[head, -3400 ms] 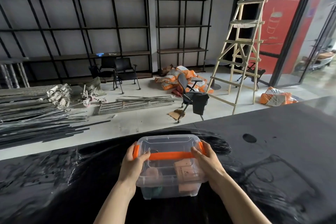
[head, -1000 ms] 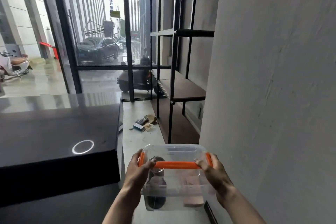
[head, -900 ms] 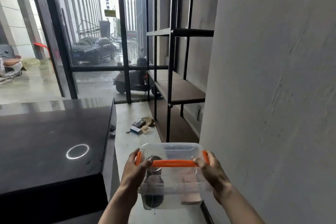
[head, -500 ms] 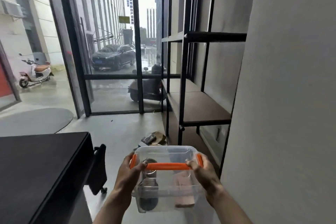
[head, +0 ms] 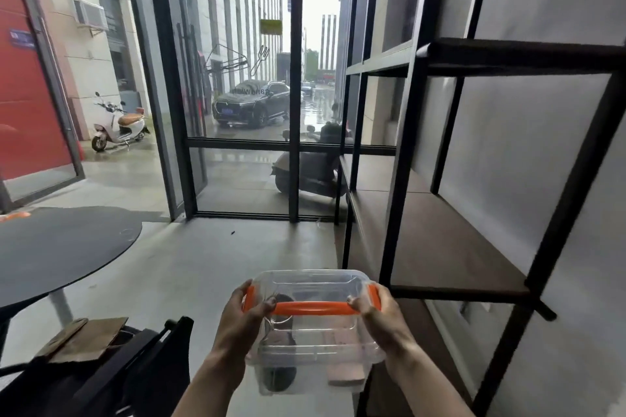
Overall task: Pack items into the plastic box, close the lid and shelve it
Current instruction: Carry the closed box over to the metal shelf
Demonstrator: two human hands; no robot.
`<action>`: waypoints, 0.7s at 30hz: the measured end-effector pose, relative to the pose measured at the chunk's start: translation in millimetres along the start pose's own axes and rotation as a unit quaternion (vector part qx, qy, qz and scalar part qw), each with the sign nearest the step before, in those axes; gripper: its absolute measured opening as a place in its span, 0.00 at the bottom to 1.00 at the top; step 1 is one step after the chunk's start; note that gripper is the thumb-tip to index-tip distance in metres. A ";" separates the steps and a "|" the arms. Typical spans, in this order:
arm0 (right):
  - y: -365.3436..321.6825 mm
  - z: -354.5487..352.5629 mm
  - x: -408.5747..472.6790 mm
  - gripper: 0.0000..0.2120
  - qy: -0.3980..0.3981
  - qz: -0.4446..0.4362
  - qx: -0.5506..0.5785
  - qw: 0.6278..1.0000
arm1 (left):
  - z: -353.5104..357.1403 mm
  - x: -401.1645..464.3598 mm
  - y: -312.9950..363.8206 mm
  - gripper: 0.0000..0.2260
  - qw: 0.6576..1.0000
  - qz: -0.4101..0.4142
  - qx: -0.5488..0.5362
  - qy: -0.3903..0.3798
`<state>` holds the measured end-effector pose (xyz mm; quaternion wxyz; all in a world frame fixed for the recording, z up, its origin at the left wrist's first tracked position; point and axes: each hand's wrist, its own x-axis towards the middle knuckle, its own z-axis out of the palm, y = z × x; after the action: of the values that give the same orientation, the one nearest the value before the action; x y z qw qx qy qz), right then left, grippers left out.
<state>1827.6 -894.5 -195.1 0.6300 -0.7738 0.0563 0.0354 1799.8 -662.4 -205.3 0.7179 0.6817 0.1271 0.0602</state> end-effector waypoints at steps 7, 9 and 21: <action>-42.3 59.2 202.4 0.30 0.005 0.002 0.001 1.000 | -0.9 214.2 26.5 0.33 1.000 -0.001 0.005 0.017; -51.4 70.4 251.6 0.31 -0.001 0.007 0.005 1.000 | 0.7 269.2 33.4 0.32 1.000 -0.003 0.016 0.014; -77.9 105.8 542.0 0.36 -0.017 0.004 0.021 1.000 | 54.1 562.2 44.4 0.31 0.999 -0.003 0.050 0.018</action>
<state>2376.8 -798.5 -209.2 0.6468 -0.7594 0.0499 0.0496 2357.9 -565.7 -215.5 0.6805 0.7154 0.1448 0.0639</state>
